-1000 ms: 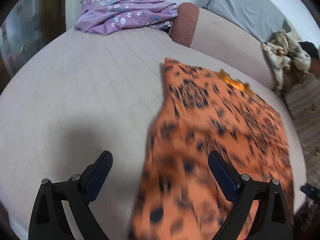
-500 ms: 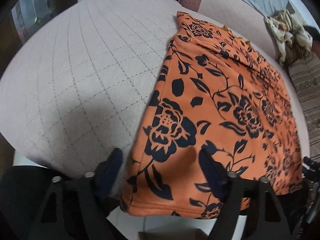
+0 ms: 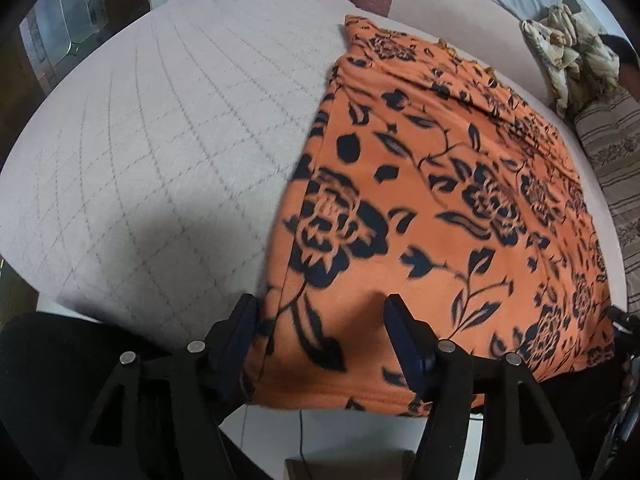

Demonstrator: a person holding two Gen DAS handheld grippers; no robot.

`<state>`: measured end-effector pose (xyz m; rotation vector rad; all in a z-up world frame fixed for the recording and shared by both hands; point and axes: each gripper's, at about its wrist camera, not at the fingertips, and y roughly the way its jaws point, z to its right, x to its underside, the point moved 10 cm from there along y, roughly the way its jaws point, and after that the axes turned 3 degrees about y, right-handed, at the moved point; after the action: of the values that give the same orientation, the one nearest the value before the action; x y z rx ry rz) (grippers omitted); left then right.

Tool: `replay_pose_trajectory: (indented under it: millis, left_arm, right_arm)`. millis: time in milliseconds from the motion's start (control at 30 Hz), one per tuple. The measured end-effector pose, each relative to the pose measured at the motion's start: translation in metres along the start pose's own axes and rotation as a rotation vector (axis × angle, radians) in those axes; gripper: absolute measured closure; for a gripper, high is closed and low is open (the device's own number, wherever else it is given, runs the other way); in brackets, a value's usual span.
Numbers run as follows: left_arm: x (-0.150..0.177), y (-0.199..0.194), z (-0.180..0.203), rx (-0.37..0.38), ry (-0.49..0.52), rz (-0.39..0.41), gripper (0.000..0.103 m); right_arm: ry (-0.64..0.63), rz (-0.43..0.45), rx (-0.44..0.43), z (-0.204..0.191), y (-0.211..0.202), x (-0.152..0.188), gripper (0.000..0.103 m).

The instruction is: Fold small clothes

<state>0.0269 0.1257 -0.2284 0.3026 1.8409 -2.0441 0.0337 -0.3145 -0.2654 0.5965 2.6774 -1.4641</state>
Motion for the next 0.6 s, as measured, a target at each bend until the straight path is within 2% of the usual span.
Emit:
replay_pose_trajectory:
  millis: [67,100,133,167,200,267,300,333,367,400,500,533,567,600]
  left_arm:
    - [0.004,0.0,-0.002,0.0,-0.002,0.0,0.039]
    - [0.004,0.0,-0.004,-0.017,0.002,-0.004,0.05]
    - [0.004,-0.001,-0.006,-0.026,0.002,-0.006,0.057]
    - [0.003,-0.002,-0.006,-0.012,0.004,-0.009,0.075]
    - [0.003,-0.004,-0.005,0.003,0.005,-0.013,0.098]
    - [0.002,-0.008,-0.001,0.049,0.002,-0.023,0.098]
    - [0.0,-0.013,0.001,0.056,0.008,-0.014,0.098]
    - [-0.004,-0.018,0.005,0.064,0.013,-0.002,0.098]
    - [-0.009,-0.03,0.009,0.081,0.013,0.027,0.098]
    - [-0.015,-0.039,0.011,0.096,0.012,0.051,0.098]
    - [-0.031,-0.064,0.019,0.137,0.029,0.127,0.097]
    - [-0.032,-0.059,0.02,0.133,0.039,0.116,0.097]
    - [-0.032,-0.05,0.02,0.121,0.038,0.096,0.097]
    - [-0.026,-0.036,0.015,0.102,0.022,0.057,0.097]
  right_arm:
    - [-0.015,-0.007,0.01,-0.001,0.001,0.002,0.023]
    - [-0.023,-0.013,0.014,-0.002,0.002,0.002,0.022]
    - [-0.031,-0.018,0.019,-0.003,0.003,0.003,0.022]
    - [-0.035,-0.021,0.025,-0.004,0.004,0.003,0.021]
    - [-0.043,-0.026,0.035,-0.004,0.005,0.003,0.021]
    - [-0.066,-0.037,0.05,-0.006,0.005,0.004,0.022]
    - [-0.072,-0.035,0.052,-0.006,0.005,0.003,0.033]
    - [-0.084,-0.035,0.059,-0.007,0.004,0.003,0.047]
    - [-0.098,-0.038,0.064,-0.007,0.002,0.003,0.087]
    - [-0.095,-0.036,0.056,-0.006,-0.001,0.003,0.095]
    - [-0.029,0.01,-0.039,-0.008,-0.021,-0.004,0.095]
    - [-0.013,0.031,-0.081,-0.01,-0.028,-0.008,0.094]
    - [0.014,0.047,-0.098,-0.007,-0.031,-0.011,0.091]
    - [0.04,0.046,-0.091,-0.001,-0.029,-0.013,0.078]
